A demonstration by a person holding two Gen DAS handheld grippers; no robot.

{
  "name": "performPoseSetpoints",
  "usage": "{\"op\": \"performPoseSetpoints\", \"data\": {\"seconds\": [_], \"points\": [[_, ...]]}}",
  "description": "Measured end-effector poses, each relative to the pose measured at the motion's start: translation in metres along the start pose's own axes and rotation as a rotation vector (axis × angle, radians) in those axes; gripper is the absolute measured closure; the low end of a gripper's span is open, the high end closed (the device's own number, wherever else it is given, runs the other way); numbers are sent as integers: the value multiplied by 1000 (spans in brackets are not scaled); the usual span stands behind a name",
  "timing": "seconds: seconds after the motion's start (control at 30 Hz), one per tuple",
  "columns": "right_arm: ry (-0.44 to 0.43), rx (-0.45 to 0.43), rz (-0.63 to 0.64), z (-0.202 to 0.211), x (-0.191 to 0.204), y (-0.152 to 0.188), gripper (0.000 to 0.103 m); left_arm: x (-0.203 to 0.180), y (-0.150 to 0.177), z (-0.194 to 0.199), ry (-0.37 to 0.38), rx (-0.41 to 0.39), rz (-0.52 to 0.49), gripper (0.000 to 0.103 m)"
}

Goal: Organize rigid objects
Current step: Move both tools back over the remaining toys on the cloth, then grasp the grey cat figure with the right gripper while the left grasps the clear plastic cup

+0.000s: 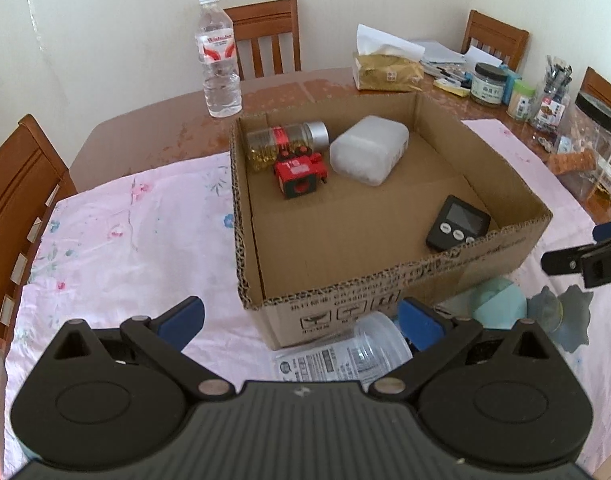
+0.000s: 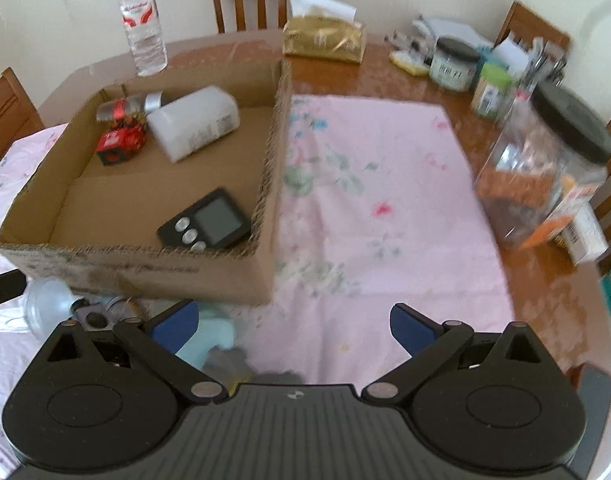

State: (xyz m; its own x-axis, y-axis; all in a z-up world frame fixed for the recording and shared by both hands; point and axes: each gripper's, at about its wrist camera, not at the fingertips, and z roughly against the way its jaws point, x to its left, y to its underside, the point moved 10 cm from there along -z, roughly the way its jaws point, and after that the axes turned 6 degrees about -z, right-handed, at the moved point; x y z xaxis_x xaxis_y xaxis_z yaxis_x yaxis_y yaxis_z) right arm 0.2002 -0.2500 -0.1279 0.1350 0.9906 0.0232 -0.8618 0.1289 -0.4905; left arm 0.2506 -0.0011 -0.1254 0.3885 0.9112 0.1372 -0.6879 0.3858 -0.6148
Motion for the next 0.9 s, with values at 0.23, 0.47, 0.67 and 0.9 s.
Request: {"op": "performPoseSetpoints", "data": {"seconds": [0.23, 0.47, 0.67, 0.9], "points": [[47, 38, -17, -15, 9, 23, 0, -3, 3, -4, -11, 10, -17, 1], [36, 79, -67, -11, -3, 49, 0, -6, 7, -7, -1, 14, -26, 0], [54, 106, -42, -9, -11, 76, 0, -10, 11, -8, 21, 17, -28, 0], [60, 111, 12, -15, -12, 92, 0, -12, 27, -5, 21, 50, -38, 0]]}}
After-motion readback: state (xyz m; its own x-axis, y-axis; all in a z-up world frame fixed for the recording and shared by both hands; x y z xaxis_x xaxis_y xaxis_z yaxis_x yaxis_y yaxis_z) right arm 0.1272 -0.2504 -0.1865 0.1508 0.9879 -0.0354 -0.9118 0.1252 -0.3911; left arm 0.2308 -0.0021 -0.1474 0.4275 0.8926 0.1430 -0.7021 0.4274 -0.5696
